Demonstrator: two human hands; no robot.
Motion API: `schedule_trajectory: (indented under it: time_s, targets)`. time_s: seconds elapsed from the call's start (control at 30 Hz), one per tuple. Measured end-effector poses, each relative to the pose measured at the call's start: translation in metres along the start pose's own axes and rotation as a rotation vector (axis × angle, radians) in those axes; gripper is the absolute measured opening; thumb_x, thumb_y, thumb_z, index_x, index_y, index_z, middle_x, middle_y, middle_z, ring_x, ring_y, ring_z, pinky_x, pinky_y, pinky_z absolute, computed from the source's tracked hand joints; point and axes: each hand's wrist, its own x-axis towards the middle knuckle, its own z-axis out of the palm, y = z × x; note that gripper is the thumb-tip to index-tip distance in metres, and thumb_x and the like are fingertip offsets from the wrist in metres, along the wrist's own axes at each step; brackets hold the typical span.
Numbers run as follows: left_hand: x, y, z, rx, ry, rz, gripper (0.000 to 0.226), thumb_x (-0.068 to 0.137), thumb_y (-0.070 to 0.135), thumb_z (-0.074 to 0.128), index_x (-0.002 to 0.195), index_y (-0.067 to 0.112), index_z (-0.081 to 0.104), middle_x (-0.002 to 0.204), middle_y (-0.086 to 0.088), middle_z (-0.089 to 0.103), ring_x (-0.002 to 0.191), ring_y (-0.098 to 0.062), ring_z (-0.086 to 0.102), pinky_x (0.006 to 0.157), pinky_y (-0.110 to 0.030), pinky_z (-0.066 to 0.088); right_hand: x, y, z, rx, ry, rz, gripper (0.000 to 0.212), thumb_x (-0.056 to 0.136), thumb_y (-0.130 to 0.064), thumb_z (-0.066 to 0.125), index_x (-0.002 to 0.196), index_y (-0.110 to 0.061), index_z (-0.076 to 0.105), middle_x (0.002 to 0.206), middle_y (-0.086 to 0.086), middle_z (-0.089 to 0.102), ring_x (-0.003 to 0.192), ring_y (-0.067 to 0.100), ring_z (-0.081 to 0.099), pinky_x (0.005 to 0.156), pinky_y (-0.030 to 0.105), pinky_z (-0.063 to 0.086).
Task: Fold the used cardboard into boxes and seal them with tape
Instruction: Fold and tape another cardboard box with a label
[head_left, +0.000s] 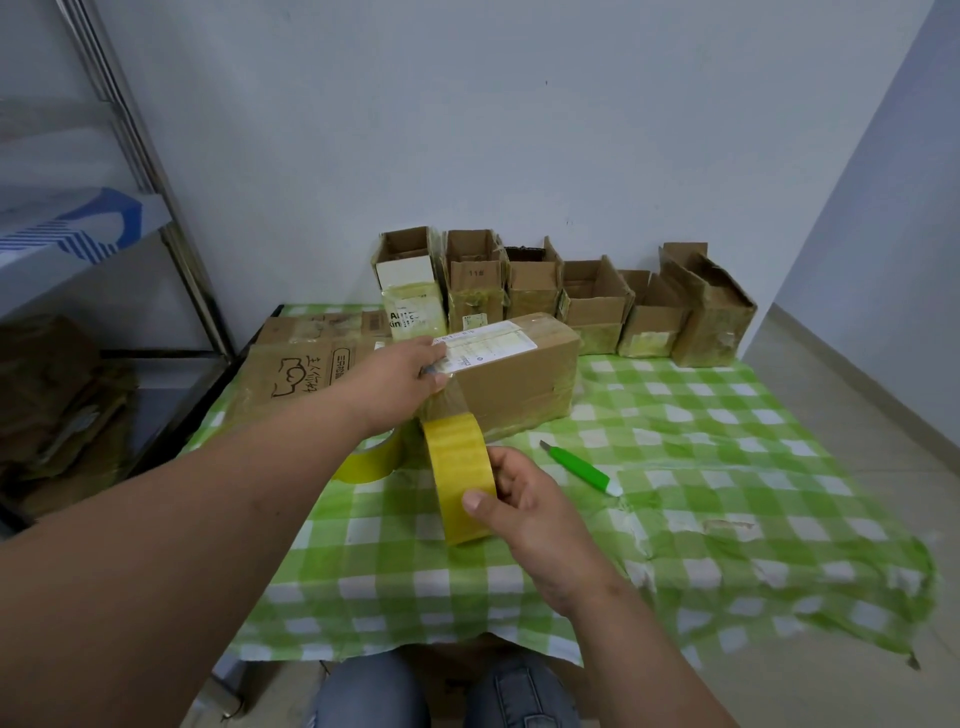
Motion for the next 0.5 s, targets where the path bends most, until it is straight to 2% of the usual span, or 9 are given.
schedule_trajectory:
  time_s: [0.07, 0.13, 0.2, 0.27, 0.33, 0.4, 0.5]
  targets:
    - [-0.003, -0.002, 0.004, -0.038, 0.047, -0.014, 0.050, 0.102, 0.029, 0.050, 0.150, 0.018, 0.040, 0.160, 0.001, 0.028, 0.145, -0.020, 0.028, 0.114, -0.028, 0.022, 0.001, -0.002, -0.003, -0.009, -0.006, 0.006, 0.027, 0.095, -0.001, 0.059, 0.114, -0.020, 0.061, 0.103, -0.002, 0.074, 0.098, 0.013, 0.069, 0.081, 0.028, 0.053]
    - [-0.008, -0.007, 0.009, -0.139, 0.129, -0.066, 0.054, 0.099, 0.035, 0.056, 0.149, 0.021, 0.042, 0.159, 0.000, 0.030, 0.144, -0.019, 0.030, 0.116, -0.032, 0.023, 0.001, -0.003, -0.007, -0.020, -0.014, 0.008, 0.026, 0.095, -0.001, 0.059, 0.114, -0.019, 0.061, 0.102, -0.002, 0.075, 0.097, 0.013, 0.069, 0.082, 0.029, 0.053]
    - [-0.014, -0.011, 0.014, -0.299, 0.201, -0.136, 0.062, 0.093, 0.040, 0.063, 0.149, 0.025, 0.042, 0.155, -0.001, 0.033, 0.137, -0.022, 0.040, 0.115, -0.041, 0.033, 0.000, -0.004, -0.010, -0.028, -0.021, 0.012, 0.026, 0.095, -0.003, 0.060, 0.117, -0.017, 0.061, 0.104, 0.001, 0.075, 0.099, 0.015, 0.069, 0.084, 0.030, 0.054]
    - [-0.022, -0.012, 0.019, -0.472, 0.258, -0.223, 0.065, 0.088, 0.044, 0.069, 0.145, 0.024, 0.045, 0.146, -0.004, 0.040, 0.123, -0.023, 0.052, 0.105, -0.045, 0.044, -0.001, -0.002, -0.014, -0.047, -0.028, 0.011, 0.025, 0.094, -0.004, 0.062, 0.118, -0.014, 0.062, 0.106, 0.004, 0.075, 0.101, 0.018, 0.069, 0.087, 0.032, 0.055]
    - [-0.032, -0.012, 0.024, -0.599, 0.283, -0.315, 0.059, 0.082, 0.046, 0.074, 0.131, 0.021, 0.052, 0.129, -0.004, 0.053, 0.111, -0.021, 0.057, 0.098, -0.046, 0.049, -0.002, -0.003, -0.018, -0.071, -0.028, 0.009, 0.023, 0.093, -0.004, 0.064, 0.115, -0.011, 0.064, 0.105, 0.006, 0.075, 0.100, 0.021, 0.070, 0.087, 0.033, 0.055]
    - [-0.040, -0.010, 0.032, -0.699, 0.237, -0.387, 0.051, 0.078, 0.048, 0.078, 0.113, 0.019, 0.056, 0.112, -0.002, 0.061, 0.103, -0.021, 0.060, 0.093, -0.045, 0.052, -0.002, -0.005, -0.020, -0.085, -0.029, 0.016, 0.022, 0.091, -0.002, 0.065, 0.112, -0.010, 0.066, 0.102, 0.006, 0.075, 0.097, 0.020, 0.071, 0.082, 0.030, 0.056]
    - [-0.047, -0.006, 0.041, -0.889, 0.158, -0.429, 0.039, 0.078, 0.043, 0.079, 0.094, 0.014, 0.060, 0.100, -0.009, 0.071, 0.098, -0.029, 0.067, 0.082, -0.044, 0.056, -0.002, -0.011, -0.023, -0.120, -0.055, 0.032, 0.019, 0.088, -0.005, 0.070, 0.107, -0.011, 0.069, 0.097, 0.004, 0.076, 0.090, 0.016, 0.071, 0.075, 0.025, 0.054]
